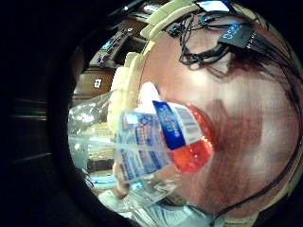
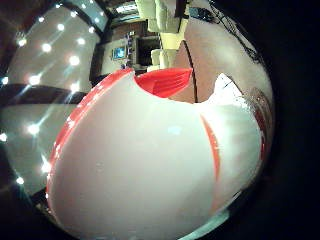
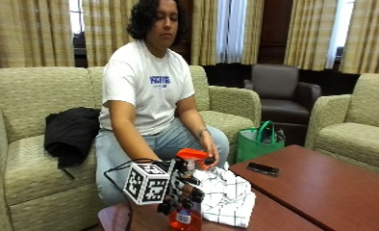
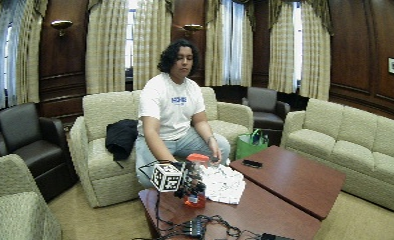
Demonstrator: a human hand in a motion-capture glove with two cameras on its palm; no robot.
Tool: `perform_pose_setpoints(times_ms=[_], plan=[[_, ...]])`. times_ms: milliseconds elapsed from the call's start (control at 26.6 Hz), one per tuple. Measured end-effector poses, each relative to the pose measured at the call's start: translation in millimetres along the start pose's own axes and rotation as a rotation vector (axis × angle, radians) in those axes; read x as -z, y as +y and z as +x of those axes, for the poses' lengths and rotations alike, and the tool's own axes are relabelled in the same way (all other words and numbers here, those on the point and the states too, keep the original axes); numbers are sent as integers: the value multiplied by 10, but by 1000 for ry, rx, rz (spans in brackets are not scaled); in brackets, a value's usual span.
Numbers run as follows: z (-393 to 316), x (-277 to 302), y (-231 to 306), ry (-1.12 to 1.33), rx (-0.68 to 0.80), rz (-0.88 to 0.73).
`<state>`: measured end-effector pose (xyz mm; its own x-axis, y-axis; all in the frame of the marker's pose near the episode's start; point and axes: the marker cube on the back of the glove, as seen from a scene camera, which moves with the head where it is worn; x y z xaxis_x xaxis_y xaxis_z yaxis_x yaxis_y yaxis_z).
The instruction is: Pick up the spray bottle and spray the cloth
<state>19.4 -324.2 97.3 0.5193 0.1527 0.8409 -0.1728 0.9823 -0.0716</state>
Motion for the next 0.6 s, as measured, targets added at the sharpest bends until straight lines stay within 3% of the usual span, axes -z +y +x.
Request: perform_pose_setpoints(times_ms=[602], plan=[[-119, -103, -265, -22, 63, 137]])
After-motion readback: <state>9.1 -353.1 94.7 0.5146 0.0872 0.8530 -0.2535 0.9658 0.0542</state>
